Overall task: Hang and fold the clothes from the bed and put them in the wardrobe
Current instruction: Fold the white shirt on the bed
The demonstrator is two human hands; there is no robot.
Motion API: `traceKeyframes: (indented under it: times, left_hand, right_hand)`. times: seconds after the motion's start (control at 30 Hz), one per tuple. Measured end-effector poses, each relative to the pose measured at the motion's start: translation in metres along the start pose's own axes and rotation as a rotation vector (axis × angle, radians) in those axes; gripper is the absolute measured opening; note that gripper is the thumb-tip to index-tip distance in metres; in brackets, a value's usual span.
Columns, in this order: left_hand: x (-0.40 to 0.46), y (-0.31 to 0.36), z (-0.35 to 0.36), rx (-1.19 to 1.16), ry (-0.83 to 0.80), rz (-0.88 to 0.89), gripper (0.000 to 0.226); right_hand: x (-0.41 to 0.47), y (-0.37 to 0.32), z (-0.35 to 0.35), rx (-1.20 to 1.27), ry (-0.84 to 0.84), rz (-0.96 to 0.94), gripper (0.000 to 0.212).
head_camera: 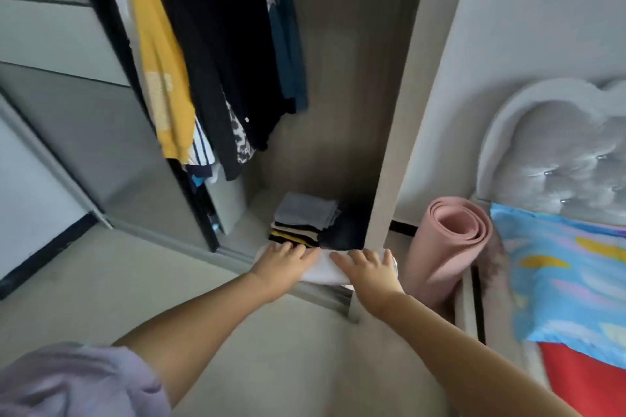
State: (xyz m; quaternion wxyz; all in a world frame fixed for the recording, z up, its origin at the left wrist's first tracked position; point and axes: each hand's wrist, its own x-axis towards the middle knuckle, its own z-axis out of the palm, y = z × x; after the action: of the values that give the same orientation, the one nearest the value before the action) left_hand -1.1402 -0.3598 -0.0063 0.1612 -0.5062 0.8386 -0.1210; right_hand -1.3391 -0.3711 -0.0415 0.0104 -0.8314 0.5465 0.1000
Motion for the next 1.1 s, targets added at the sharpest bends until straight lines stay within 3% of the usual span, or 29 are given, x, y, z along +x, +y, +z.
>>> traceKeyframes:
  times: [0.1,0.2,0.33,0.43,0.87,0.97,1.1]
  left_hand:
    - [-0.023,-0.054,0.037,-0.119,-0.152,-0.039,0.075]
    - [-0.026,-0.093,0.062,-0.140,-0.159,-0.051,0.078]
    - [-0.013,-0.125,0.081,-0.134,-0.128,-0.037,0.078]
    - [0.016,-0.140,0.116,-0.211,-0.205,-0.045,0.074]
    - [0.259,-0.250,0.223,-0.266,-0.217,0.089,0.076]
    - [0.321,-0.262,0.271,-0.274,-0.279,0.108,0.070]
    - [0.409,-0.269,0.337,-0.282,-0.242,0.186,0.067]
  right_hand:
    - [0.035,-0.060,-0.006,0.030,-0.018,-0.030,0.074]
    - [0.064,-0.095,-0.007,0.053,-0.065,-0.026,0.076]
    - [0.107,-0.109,-0.010,0.029,-0.105,-0.033,0.078]
    - [0.141,-0.106,-0.002,0.030,-0.166,-0.030,0.083]
    - [0.393,-0.039,0.064,0.139,-0.293,0.092,0.080]
    - [0.450,-0.023,0.096,0.153,-0.310,0.127,0.071]
    - [0.526,0.009,0.150,0.181,-0.292,0.159,0.064]
